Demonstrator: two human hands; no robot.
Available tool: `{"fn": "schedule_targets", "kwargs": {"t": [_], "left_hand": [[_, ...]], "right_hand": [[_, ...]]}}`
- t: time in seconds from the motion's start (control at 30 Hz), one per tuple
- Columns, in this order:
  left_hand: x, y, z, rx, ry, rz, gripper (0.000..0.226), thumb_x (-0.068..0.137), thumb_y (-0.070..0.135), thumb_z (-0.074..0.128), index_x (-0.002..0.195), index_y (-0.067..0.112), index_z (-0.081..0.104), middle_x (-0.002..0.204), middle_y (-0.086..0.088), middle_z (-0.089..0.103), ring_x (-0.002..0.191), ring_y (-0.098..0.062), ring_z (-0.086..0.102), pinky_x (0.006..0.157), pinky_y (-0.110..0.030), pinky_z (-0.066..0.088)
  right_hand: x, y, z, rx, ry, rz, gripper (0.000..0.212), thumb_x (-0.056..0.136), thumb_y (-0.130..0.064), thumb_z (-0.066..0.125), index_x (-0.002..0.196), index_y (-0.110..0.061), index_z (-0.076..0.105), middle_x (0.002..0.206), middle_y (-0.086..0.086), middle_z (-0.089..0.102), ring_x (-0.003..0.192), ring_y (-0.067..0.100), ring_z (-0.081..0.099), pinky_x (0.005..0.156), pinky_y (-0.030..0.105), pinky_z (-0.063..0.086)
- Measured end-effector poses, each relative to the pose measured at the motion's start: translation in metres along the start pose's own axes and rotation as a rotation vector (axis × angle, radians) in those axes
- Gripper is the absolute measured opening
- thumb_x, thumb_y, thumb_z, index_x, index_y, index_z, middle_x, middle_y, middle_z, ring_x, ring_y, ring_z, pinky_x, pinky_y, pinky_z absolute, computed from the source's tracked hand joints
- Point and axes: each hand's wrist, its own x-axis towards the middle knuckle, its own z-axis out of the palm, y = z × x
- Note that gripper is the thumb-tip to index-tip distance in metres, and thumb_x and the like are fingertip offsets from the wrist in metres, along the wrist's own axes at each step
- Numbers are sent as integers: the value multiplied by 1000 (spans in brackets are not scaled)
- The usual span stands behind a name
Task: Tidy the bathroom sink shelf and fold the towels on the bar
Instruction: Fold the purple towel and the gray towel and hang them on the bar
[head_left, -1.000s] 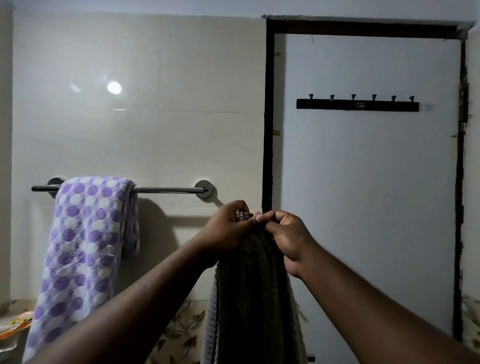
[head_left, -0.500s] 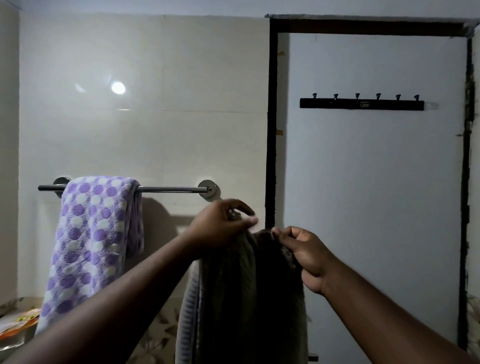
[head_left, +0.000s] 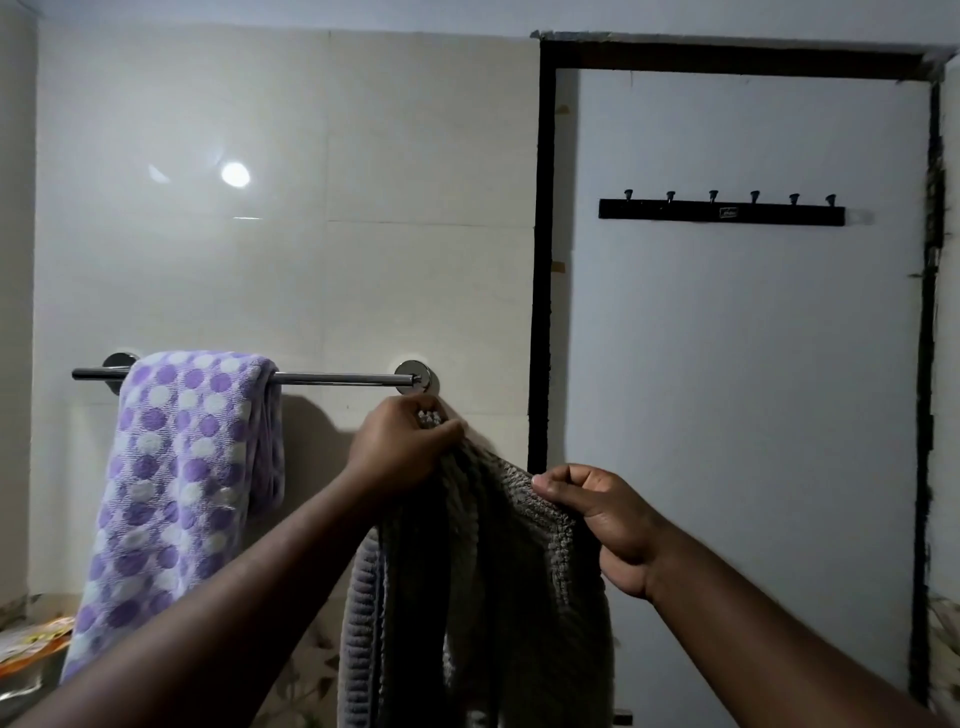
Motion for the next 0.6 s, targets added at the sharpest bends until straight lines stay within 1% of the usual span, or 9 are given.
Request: {"fn": "schedule_targets", "kwargs": {"t": [0.07, 0.1, 0.17, 0.23, 0.33, 0.4, 0.47, 0.53, 0.6], "left_hand": [[-9, 4, 11, -131, -171, 2, 16, 84, 27, 81, 74, 19, 71, 70, 1, 72, 67, -14, 62, 69, -42, 55], [-16, 8, 20, -216, -262, 11, 10, 87, 22, 78, 82, 16, 73, 80, -7, 75, 74, -17, 64, 74, -44, 57], [-26, 15, 31, -352, -341, -6, 11, 95, 20, 72, 98, 10, 69, 87, -12, 72, 75, -19, 63, 69, -38, 55], [-30, 20, 33, -494, -349, -84, 19, 98, 24, 68, 109, 10, 64, 88, -16, 69, 74, -21, 61, 66, -35, 50], [-32, 18, 30, -671, -463, -94, 26, 98, 22, 66, 122, 11, 67, 111, -27, 72, 93, -31, 69, 89, -46, 55], [-33, 17, 31, -620, -491, -19, 24, 97, 24, 69, 117, 10, 70, 111, -20, 76, 98, -27, 72, 92, -43, 57], [-29, 17, 37, -448, -372, 48, 21, 92, 32, 75, 101, 13, 73, 89, -6, 77, 78, -13, 68, 73, -35, 56], [-21, 14, 39, -227, -251, 120, 24, 88, 40, 78, 87, 17, 71, 72, 5, 70, 63, -6, 57, 61, -30, 47], [-15, 8, 37, -99, -203, 162, 26, 87, 45, 77, 82, 21, 69, 73, 5, 73, 64, -9, 58, 63, -35, 50]], "right_hand": [[3, -8, 10, -31, 30, -56, 5, 85, -13, 78, 86, -10, 75, 91, 13, 76, 91, 26, 70, 90, 41, 58], [5, -12, 17, -28, 33, -72, 5, 87, -10, 77, 87, -7, 74, 90, 14, 77, 88, 25, 73, 82, 38, 61], [9, -20, 28, 13, 37, -79, 5, 88, -8, 76, 88, -5, 73, 87, 16, 78, 78, 24, 77, 67, 32, 61], [11, -27, 32, 69, 23, -86, 6, 88, -9, 76, 87, -4, 72, 87, 17, 78, 76, 26, 77, 66, 34, 62], [12, -33, 30, 104, -26, -87, 20, 83, -15, 78, 94, 0, 71, 88, 20, 76, 78, 31, 75, 70, 40, 63], [12, -32, 31, 118, -36, -80, 21, 79, -18, 79, 90, -2, 72, 83, 18, 75, 74, 29, 75, 67, 37, 62], [13, -29, 31, 141, -50, -63, 16, 85, -19, 75, 87, -3, 72, 82, 15, 75, 75, 26, 75, 68, 34, 62], [13, -25, 27, 137, -55, -48, 17, 93, -20, 68, 88, -3, 70, 90, 15, 76, 88, 26, 75, 80, 38, 63], [9, -23, 19, 111, -61, -27, 19, 94, -21, 68, 98, -2, 69, 104, 19, 74, 101, 31, 71, 95, 44, 58]]}}
